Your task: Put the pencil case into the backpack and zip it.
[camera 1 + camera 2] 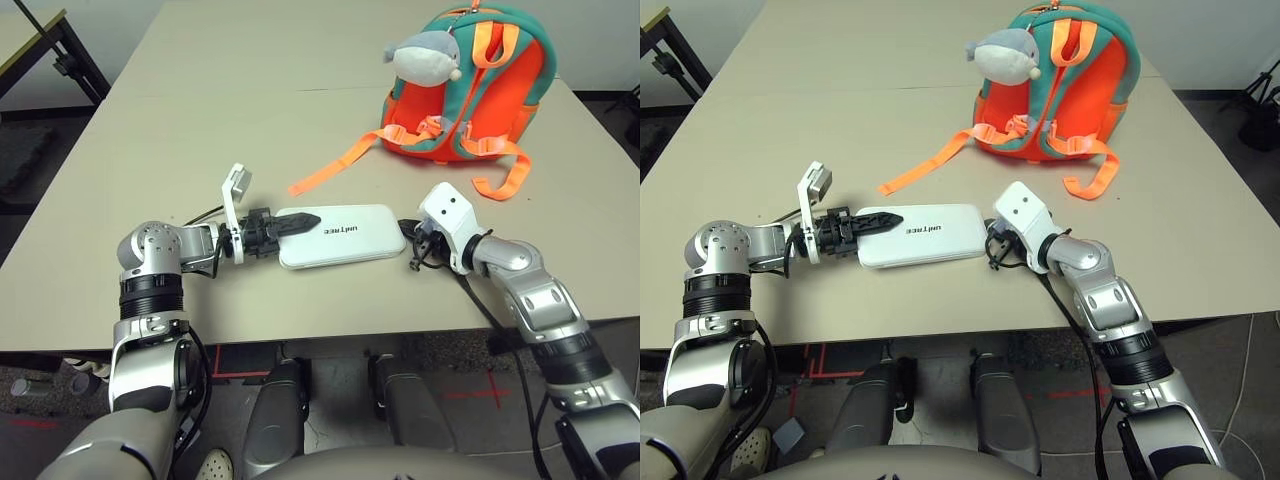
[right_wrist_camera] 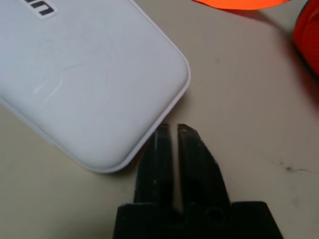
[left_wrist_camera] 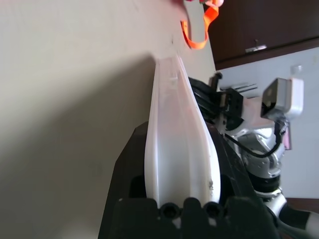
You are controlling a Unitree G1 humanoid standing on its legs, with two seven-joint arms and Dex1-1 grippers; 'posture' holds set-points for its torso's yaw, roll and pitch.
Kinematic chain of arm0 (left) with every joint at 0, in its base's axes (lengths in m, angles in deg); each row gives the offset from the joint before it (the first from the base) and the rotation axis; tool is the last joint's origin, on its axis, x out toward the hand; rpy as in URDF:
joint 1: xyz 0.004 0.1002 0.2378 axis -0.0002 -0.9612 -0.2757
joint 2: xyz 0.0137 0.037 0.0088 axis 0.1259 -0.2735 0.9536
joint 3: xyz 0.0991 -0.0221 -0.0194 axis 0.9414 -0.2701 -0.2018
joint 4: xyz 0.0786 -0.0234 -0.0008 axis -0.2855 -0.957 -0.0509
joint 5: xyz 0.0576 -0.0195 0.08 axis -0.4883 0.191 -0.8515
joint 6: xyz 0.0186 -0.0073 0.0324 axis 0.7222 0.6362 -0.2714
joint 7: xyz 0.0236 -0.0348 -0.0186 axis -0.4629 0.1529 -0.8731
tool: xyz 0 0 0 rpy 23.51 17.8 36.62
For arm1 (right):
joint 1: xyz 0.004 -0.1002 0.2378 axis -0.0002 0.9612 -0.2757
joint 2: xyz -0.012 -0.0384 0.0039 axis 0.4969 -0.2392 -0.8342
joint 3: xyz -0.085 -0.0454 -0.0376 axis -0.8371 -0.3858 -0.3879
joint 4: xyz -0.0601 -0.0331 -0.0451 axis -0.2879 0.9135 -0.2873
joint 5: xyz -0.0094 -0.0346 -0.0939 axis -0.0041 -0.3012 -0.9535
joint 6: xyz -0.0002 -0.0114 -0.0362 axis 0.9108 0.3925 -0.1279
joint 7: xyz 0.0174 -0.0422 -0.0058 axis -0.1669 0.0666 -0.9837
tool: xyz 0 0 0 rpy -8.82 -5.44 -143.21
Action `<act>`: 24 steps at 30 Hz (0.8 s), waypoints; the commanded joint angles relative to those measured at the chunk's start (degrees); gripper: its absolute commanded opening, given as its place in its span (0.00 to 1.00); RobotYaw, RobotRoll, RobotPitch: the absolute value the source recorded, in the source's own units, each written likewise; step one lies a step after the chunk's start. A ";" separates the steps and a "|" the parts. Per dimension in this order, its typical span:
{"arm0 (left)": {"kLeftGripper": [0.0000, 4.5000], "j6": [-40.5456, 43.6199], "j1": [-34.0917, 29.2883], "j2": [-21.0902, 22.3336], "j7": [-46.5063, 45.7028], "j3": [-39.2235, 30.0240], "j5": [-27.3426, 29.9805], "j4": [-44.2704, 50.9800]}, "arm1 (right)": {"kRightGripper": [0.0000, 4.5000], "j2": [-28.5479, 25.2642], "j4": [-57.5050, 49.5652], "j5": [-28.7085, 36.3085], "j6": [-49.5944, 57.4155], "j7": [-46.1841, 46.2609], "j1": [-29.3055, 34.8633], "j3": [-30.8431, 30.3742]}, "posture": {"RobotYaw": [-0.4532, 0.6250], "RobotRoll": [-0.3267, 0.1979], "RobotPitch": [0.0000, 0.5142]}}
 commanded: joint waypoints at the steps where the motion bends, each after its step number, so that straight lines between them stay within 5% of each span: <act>1: 0.27 -6.11 3.72 1.45 -3.22 -4.22 -1.41 -1.09 | 0.38 -0.76 0.72 0.13 -0.68 -1.39 0.33 -1.34 | 0.30 0.62 0.32; 8: 0.27 -9.60 7.90 4.02 -5.12 -7.40 -0.30 -0.52 | 0.99 -2.97 0.52 1.60 2.10 -2.01 0.19 1.73 | 0.31 0.62 0.31; 15: 0.27 -18.05 9.15 5.05 -8.21 -8.99 -2.74 -2.34 | 1.00 -4.95 -1.29 5.01 7.07 0.09 -1.00 8.02 | 0.31 0.62 0.30; 24: 0.27 -21.68 9.55 3.02 -10.15 -8.65 -2.42 -4.83 | 1.00 4.04 -7.27 16.28 21.78 12.18 -8.60 21.72 | 0.30 0.62 0.31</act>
